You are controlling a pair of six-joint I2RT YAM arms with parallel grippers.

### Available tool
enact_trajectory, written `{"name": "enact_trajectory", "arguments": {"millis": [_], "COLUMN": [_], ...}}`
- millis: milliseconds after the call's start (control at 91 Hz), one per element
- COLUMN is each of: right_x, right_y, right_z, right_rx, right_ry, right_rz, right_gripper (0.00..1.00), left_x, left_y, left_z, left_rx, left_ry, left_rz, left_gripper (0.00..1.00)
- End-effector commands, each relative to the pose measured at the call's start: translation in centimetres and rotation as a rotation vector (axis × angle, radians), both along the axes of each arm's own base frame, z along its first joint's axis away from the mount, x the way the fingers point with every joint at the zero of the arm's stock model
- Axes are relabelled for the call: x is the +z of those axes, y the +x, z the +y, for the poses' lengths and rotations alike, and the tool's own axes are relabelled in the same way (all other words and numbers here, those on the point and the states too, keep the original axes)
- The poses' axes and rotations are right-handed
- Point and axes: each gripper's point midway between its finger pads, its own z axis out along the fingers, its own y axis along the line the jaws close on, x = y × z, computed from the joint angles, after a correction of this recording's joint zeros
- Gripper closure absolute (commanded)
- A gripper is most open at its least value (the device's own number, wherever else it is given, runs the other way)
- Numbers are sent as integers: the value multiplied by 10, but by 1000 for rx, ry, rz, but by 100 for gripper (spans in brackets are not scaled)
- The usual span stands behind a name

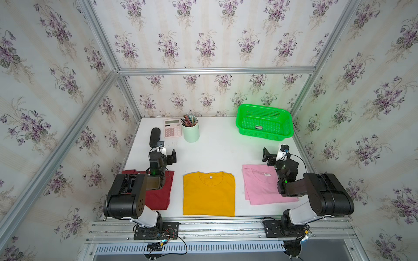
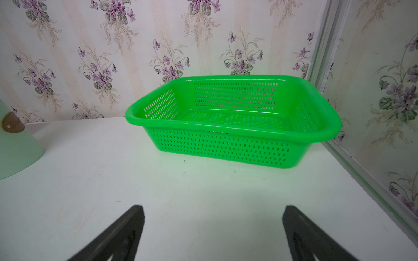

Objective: Put the folded t-shirts into the basket
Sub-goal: Move the bin to the center of the board.

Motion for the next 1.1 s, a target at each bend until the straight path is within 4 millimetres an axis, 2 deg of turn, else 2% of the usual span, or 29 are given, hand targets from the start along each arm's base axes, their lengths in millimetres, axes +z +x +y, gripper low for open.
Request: {"name": "enact_trajectory", "arguments": {"millis": [0, 55, 121, 231, 319, 429, 473, 527, 615, 692, 791, 879, 1088], "right_x": [24, 33, 55, 98, 126, 128, 133, 140, 131, 107, 82, 69, 59], "right_y": [-10, -14, -17, -19, -23, -32, -32, -29, -19, -6, 14, 35, 110], "right_z": [-14, -16, -25, -25, -28, -40, -35, -21, -10, -8, 6, 28, 74], "right_rx": [-83, -98, -165, -170, -189, -298, -268, -176, -133, -163, -170, -138, -22], "right_ry": [20, 30, 144, 253, 343, 578, 596, 585, 585, 568, 497, 410, 206], "right_rz": [-58, -56, -42, -64, -104, -42, -46, -43, 28, 168, 330, 442, 612], "right_gripper": [0, 0, 0, 0, 0, 0, 0, 0, 0, 0, 0, 4, 16], "left_x": [6, 13, 36, 72, 97, 125, 129, 125, 121, 118, 116, 114, 105], "left_y": [-1, -5, -8, -10, -15, -22, -26, -36, -50, -61, -73, -79, -86], "left_z": [-10, -16, -20, -32, -51, -73, -78, -81, -94, -112, -130, -142, -163], "left_rx": [-64, -64, -29, 22, 16, -27, -19, -11, -88, -193, -304, -377, -449], "left_ry": [12, 41, 55, -54, -169, -367, -450, -504, -559, -585, -583, -481, -133], "left_rz": [-1, 37, 75, 89, 116, 132, 157, 229, 302, 370, 450, 492, 582], "left_gripper": [0, 0, 0, 0, 0, 0, 0, 0, 0, 0, 0, 0, 0]}}
